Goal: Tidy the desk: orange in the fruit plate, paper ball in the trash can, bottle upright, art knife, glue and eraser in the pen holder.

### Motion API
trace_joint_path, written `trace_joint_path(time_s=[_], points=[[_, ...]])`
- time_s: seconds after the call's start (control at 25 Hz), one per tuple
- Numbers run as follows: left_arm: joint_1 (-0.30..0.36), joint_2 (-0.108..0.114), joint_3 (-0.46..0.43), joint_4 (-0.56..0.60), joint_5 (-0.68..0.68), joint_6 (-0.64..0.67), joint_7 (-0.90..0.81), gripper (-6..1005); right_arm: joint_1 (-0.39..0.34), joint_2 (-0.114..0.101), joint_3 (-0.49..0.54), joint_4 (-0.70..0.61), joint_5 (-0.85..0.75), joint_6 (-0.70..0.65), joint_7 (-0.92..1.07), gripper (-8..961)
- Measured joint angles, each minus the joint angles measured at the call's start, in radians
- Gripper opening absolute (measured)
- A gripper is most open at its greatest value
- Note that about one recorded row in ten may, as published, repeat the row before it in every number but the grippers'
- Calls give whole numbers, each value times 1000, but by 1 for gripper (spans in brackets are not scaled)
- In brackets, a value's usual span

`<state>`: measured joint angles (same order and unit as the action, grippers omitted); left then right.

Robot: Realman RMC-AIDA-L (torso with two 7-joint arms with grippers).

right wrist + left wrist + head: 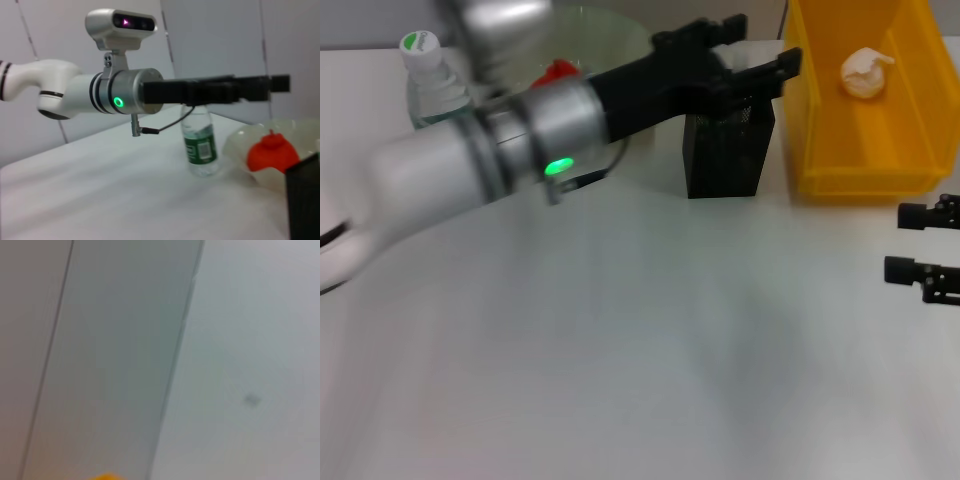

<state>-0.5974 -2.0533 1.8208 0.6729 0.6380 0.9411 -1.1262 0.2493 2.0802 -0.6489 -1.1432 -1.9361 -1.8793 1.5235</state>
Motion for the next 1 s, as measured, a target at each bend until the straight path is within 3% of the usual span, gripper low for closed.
trace_joint_path(time_s=[0.04, 0.12, 0.16, 0.4, 0.48, 0.52, 0.56, 0.6, 0.8, 1.0], points=[[24, 6, -34, 1, 34, 71, -4, 619, 0, 1, -3, 2, 3, -7, -6, 692], [79, 26, -133, 0, 163, 262, -33, 849, 2, 3, -13, 32, 28, -31, -39, 692], [79, 26, -133, 0, 163, 262, -33, 853, 2, 3, -13, 32, 28, -31, -39, 693], [159, 72, -337, -10, 491, 586, -128, 873, 12, 0, -16, 111, 53, -90, -153, 693], [176, 77, -377, -10, 549, 643, -130, 872, 14, 0, -20, 123, 45, -92, -167, 693], [193, 83, -441, -11, 621, 705, -131, 872, 14, -1, -23, 137, 40, -92, -183, 693], [193, 83, -441, -11, 621, 705, -131, 872, 14, -1, -23, 137, 40, -92, -183, 693], [205, 90, -504, -18, 685, 757, -133, 871, 13, -2, -24, 143, 35, -92, -191, 693], [209, 112, -639, -61, 825, 854, -146, 870, 15, -4, -25, 150, -14, -89, -199, 693], [214, 126, -701, -72, 918, 887, -146, 869, 22, -5, -24, 167, -35, -86, -197, 693]])
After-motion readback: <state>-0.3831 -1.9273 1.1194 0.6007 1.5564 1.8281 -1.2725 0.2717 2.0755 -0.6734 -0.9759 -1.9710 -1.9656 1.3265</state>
